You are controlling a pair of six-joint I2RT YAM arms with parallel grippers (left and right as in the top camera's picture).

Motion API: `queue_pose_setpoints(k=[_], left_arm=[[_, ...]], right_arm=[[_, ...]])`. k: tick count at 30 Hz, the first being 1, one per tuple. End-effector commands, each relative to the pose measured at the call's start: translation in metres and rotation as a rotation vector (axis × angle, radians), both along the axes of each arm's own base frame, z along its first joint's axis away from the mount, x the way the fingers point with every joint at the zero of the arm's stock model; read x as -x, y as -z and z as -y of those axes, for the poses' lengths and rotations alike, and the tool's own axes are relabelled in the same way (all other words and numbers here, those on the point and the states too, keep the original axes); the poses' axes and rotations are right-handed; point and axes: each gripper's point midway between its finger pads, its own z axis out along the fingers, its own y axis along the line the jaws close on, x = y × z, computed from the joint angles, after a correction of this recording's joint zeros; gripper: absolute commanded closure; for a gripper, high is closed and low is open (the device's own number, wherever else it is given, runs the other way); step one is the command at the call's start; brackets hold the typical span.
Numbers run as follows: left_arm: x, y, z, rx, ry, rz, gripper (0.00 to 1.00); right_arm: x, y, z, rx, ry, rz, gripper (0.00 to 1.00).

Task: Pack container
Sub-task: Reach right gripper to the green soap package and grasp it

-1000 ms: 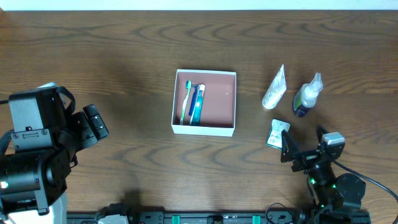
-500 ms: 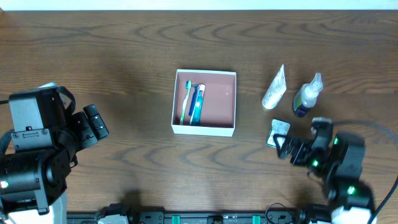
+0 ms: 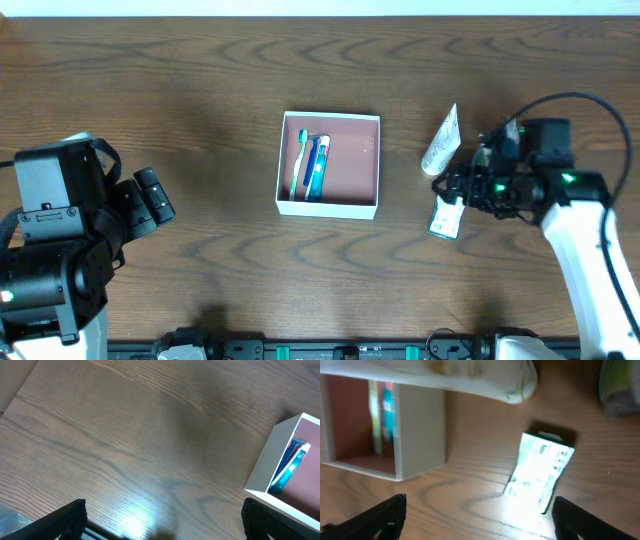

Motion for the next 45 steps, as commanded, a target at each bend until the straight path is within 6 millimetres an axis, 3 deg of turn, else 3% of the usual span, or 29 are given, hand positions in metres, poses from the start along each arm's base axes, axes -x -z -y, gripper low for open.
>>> queue_pose_setpoints(k=[1,5,13,24,33,41,45], left_arm=[[0.0,-0.004,-0.004,-0.014,-0.014,0.008,0.02],[0.0,-0.004,-0.004,-0.014,-0.014,0.008,0.02],[0.0,-0.004,-0.004,-0.014,-0.014,0.008,0.02],[0.0,-0.004,-0.004,-0.014,-0.014,0.008,0.02],[0.0,-0.004,-0.004,-0.014,-0.014,0.008,0.02],[0.0,-0.004,-0.004,-0.014,-0.014,0.008,0.02],[0.0,-0.004,-0.004,-0.014,-0.014,0.008,0.02]], right_arm=[[0.0,0.017,0.005,0.143,0.014,-0.051,0.04],[0.014,0.033,0.013,0.325,0.099,-0.124,0.01],[0.034,0.064,0.015,0.382,0.194,-0.182,0.01],[0.026,0.067,0.016,0.38,0.218,-0.143,0.01],[0.03,0.093,0.029,0.368,0.309,-0.139,0.01],[0.018,0.101,0.023,0.353,0.231,-0.066,0.04],[0.019,0.116,0.025,0.359,0.233,-0.064,0.06]])
